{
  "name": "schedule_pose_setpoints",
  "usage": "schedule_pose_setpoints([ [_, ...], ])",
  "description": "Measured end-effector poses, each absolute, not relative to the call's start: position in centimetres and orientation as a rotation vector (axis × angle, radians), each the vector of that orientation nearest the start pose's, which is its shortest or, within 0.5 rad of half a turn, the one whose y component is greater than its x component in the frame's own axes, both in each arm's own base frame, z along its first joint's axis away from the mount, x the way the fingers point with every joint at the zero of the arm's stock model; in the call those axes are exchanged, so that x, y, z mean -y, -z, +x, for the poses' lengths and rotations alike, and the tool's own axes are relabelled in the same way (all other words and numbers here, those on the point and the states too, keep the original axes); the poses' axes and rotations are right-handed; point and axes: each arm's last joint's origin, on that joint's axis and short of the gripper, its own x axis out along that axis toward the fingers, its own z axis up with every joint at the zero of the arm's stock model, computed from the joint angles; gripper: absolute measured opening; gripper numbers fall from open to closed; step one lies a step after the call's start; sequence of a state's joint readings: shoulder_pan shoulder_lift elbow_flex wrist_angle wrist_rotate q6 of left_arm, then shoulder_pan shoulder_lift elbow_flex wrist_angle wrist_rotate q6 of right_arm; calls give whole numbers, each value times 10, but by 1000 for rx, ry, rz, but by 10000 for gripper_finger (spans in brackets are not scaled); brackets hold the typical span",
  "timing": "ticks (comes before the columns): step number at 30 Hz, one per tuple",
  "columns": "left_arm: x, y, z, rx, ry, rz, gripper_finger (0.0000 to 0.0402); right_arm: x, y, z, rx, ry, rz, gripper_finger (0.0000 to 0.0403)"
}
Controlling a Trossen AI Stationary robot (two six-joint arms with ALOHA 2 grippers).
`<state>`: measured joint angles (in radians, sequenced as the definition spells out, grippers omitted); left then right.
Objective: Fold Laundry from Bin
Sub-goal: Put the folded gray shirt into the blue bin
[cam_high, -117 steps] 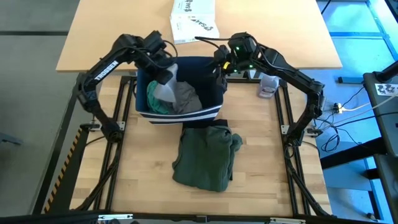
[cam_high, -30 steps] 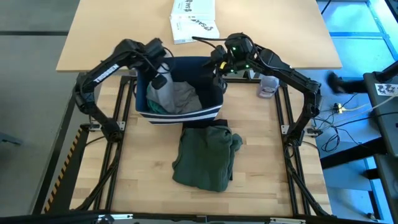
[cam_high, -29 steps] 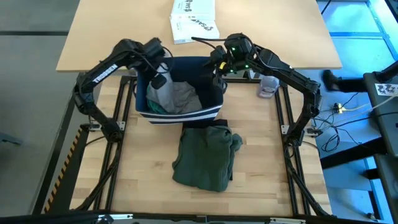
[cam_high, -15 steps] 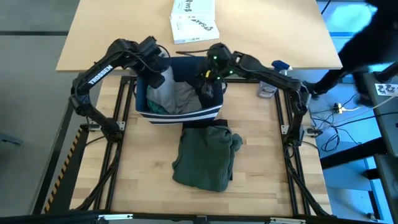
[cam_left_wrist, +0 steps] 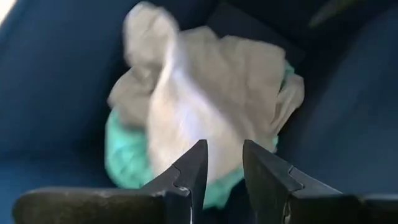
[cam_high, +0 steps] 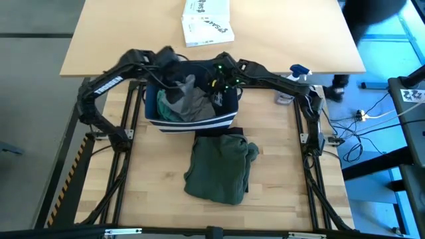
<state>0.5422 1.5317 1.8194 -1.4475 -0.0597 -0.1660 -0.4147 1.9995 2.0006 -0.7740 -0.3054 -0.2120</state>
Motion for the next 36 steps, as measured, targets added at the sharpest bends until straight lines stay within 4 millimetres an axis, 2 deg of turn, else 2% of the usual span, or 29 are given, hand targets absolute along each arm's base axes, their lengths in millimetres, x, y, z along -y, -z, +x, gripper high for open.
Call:
schedule_pose_setpoints([
  [3,-144,-392,252,-1112,-577,-374,94,175,-343,404,-725,90,101,125],
  [6,-152,-378,272,-1123,-525,-357,94,182,-358,388,-711,171,117,84],
  [11,-168,-357,288,-1178,-519,-339,94,187,-390,354,-676,245,147,10],
  [17,-194,-321,302,-1286,-527,-361,94,177,-420,332,-608,295,109,23],
  [21,-204,-306,294,-1439,-601,-357,83,172,-420,332,-614,264,106,25],
  [26,-205,-317,265,-1584,-720,-368,49,170,-418,332,-636,245,84,25],
  [31,-209,-326,253,-1534,-731,-441,20,171,-417,336,-628,244,74,25],
  [36,-209,-311,250,-1582,-697,-484,8,171,-418,337,-621,240,54,26],
])
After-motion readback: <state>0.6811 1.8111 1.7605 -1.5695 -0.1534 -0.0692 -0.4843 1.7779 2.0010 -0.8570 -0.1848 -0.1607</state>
